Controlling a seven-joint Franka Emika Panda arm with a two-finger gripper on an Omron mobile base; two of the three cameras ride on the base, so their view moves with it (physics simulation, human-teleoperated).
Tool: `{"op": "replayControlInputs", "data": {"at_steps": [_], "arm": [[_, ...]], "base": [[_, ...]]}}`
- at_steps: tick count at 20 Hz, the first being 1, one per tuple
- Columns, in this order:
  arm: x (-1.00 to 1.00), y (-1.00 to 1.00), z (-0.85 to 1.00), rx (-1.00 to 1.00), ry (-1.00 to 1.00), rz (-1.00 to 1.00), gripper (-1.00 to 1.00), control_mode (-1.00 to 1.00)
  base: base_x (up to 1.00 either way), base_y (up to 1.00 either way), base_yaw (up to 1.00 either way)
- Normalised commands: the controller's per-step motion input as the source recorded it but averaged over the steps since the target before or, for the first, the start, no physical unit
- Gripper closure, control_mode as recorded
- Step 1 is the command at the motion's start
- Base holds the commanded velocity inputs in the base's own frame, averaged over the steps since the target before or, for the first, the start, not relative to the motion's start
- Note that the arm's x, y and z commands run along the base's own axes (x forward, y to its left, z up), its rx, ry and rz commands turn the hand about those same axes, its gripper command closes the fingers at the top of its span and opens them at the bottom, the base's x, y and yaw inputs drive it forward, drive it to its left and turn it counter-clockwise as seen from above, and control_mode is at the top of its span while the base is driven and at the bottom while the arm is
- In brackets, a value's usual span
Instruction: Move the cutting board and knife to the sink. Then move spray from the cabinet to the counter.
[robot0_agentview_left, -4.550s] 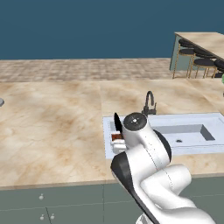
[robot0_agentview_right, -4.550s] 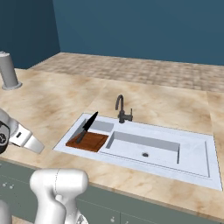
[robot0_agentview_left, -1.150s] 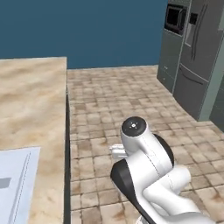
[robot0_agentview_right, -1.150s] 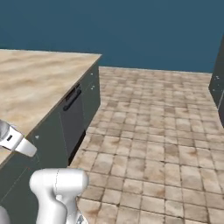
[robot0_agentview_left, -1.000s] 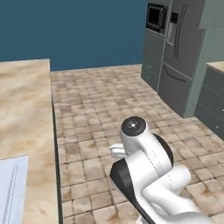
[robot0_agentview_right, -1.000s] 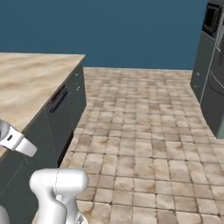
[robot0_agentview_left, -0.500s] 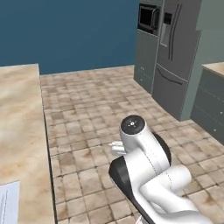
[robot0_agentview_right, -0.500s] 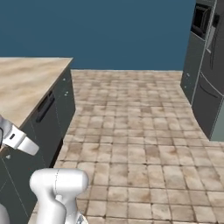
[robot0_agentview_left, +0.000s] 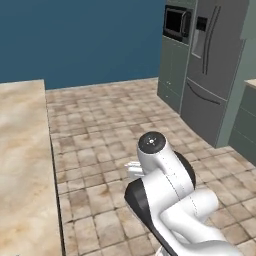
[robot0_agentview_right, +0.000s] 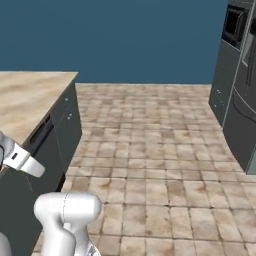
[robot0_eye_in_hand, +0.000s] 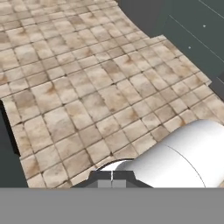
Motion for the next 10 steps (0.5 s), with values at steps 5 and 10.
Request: {"op": "replayControlInputs", "data": {"at_steps": [5, 10], "arm": [[0.0, 0.0, 0.0, 0.0, 0.0, 0.0, 1.0, 1.0], [0.0, 0.0, 0.0, 0.0, 0.0, 0.0, 1.0, 1.0]], "base": [[0.47, -0.11, -0.25], [0.41, -0.06, -0.4]]}}
